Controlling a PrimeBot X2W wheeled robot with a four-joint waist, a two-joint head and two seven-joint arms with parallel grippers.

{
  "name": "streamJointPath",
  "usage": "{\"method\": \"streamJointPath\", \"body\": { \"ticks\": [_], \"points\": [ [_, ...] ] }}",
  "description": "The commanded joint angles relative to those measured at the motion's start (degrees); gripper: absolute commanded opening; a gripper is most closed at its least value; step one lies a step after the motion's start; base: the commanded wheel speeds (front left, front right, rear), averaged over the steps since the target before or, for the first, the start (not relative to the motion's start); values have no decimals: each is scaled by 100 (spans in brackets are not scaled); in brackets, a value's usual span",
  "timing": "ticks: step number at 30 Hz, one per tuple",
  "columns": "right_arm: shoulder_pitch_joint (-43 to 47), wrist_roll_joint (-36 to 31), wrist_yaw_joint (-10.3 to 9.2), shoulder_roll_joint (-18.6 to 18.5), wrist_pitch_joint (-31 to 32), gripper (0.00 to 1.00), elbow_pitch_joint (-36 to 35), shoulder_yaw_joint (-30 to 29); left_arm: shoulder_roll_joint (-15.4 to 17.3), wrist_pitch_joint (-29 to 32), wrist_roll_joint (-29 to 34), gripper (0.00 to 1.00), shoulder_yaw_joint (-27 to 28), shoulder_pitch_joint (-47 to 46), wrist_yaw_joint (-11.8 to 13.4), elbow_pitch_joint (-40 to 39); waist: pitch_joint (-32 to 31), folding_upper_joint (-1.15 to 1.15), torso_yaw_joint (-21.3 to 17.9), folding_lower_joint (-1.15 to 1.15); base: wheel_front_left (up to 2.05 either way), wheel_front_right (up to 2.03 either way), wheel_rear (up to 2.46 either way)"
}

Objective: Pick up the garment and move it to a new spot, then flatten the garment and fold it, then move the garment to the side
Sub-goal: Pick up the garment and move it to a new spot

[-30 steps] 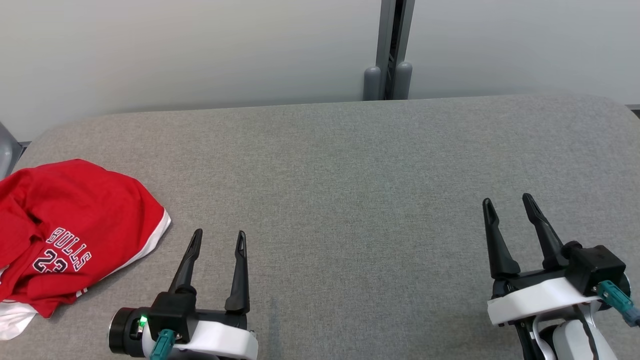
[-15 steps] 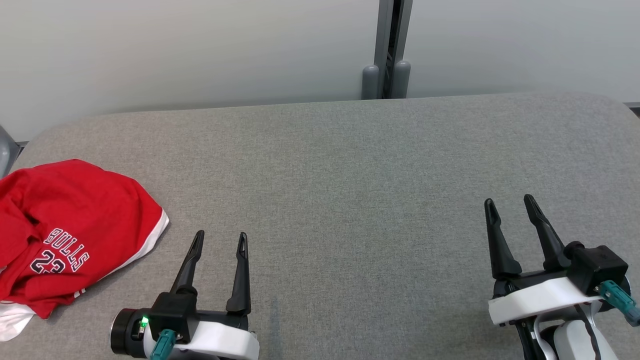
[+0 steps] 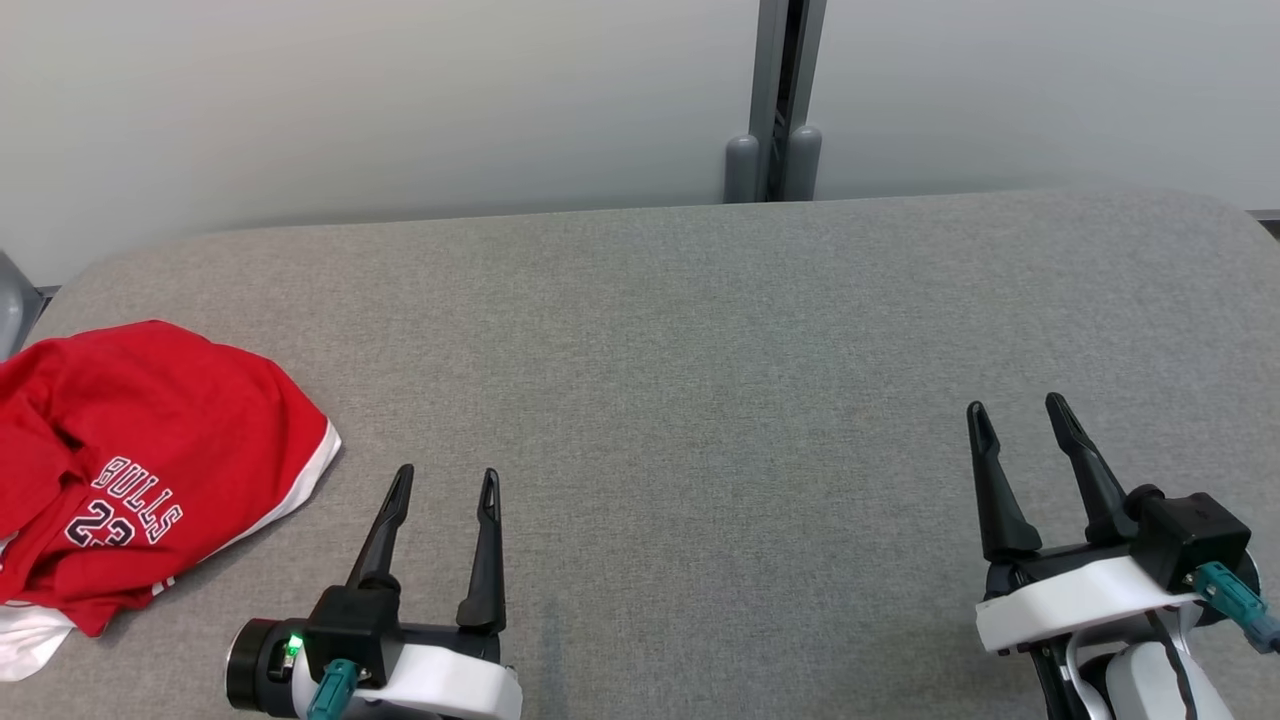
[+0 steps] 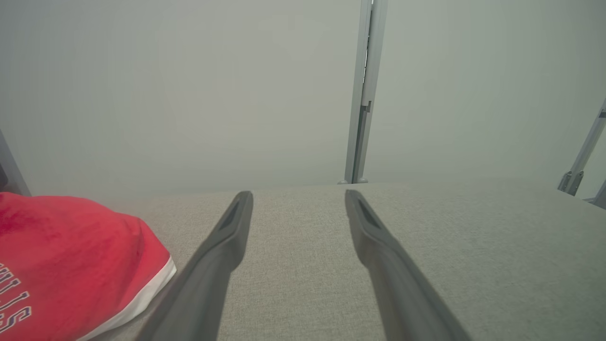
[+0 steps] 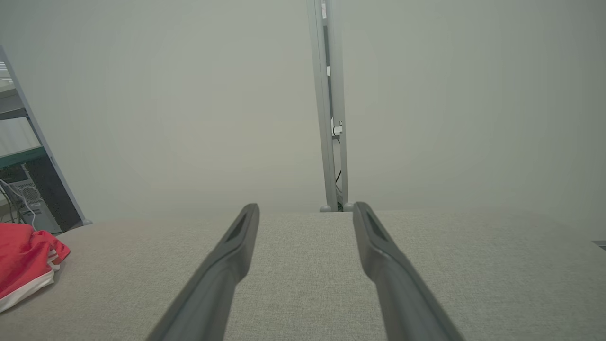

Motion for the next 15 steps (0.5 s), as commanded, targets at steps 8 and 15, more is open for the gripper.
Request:
{"method": "streamJointPath", "body": {
  "ticks": [8,15],
  "points": [
    [-16,-109,0,-32,-30,100,-44,-4,22,-22,53,100,33,-59,76,13,54,0,424,0,0,0,0],
    [101,-151,0,-35,-25,100,-64,208,19,-22,120,100,127,48,77,38,-6,0,1074,0,0,0,0]
  ]
}}
